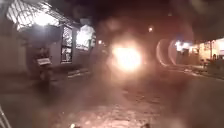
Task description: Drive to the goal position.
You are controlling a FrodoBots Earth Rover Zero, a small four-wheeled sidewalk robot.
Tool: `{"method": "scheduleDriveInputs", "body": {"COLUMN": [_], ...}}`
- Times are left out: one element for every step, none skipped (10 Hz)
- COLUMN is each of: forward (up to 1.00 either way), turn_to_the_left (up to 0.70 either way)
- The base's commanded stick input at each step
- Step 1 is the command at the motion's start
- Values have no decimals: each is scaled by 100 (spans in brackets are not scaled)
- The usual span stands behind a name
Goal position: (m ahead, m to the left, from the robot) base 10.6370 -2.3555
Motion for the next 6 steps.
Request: {"method": "scheduleDriveInputs", "body": {"forward": [85,85,85,85,85,85], "turn_to_the_left": [0,0,0,0,0,0]}}
